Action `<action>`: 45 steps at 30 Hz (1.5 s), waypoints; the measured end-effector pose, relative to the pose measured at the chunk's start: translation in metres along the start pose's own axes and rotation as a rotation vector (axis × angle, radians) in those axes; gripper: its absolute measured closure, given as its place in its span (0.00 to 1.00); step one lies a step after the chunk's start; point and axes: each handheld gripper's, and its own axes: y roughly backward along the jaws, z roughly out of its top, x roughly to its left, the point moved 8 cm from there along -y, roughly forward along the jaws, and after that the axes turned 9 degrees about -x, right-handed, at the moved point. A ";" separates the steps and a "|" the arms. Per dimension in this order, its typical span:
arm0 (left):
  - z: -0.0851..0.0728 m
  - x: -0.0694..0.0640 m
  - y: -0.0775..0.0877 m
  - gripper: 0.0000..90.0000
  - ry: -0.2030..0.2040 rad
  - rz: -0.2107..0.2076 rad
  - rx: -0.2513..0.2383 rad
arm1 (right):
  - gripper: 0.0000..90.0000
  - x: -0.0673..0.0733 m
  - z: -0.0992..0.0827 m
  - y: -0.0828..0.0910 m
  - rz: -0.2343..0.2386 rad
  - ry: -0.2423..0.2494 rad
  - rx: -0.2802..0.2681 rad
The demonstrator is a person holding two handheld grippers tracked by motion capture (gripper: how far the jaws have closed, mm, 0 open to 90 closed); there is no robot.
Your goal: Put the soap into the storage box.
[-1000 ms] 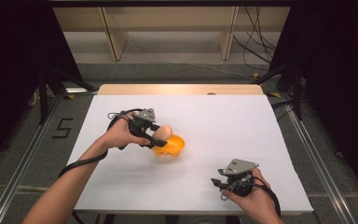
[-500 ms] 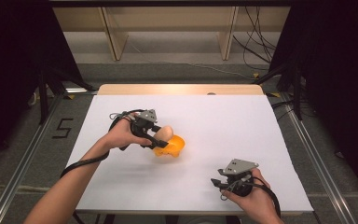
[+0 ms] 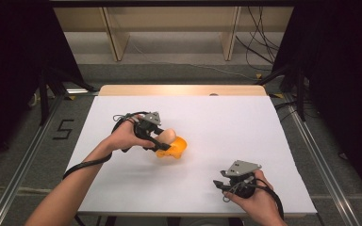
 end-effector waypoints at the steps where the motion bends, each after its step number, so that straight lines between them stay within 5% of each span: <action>1: 0.000 0.000 0.000 0.35 -0.001 0.002 0.004 | 0.62 0.000 0.000 0.000 0.000 0.000 0.000; 17: -0.003 0.000 -0.003 0.35 -0.029 0.014 0.066 | 0.62 -0.001 0.000 0.000 0.003 0.011 0.000; 23: 0.008 -0.001 -0.001 0.34 0.007 0.006 0.006 | 0.62 -0.001 0.000 0.000 0.006 0.010 0.005; 32: 0.017 -0.006 0.006 0.33 -0.011 0.011 -0.010 | 0.61 -0.001 0.000 0.000 0.007 0.008 0.006; 39: 0.017 -0.015 0.027 0.33 -0.002 0.040 -0.042 | 0.61 -0.001 0.000 0.000 0.004 0.006 0.000; 45: -0.007 -0.021 0.060 0.29 0.024 0.119 -0.025 | 0.61 -0.001 0.001 -0.002 0.005 0.024 -0.005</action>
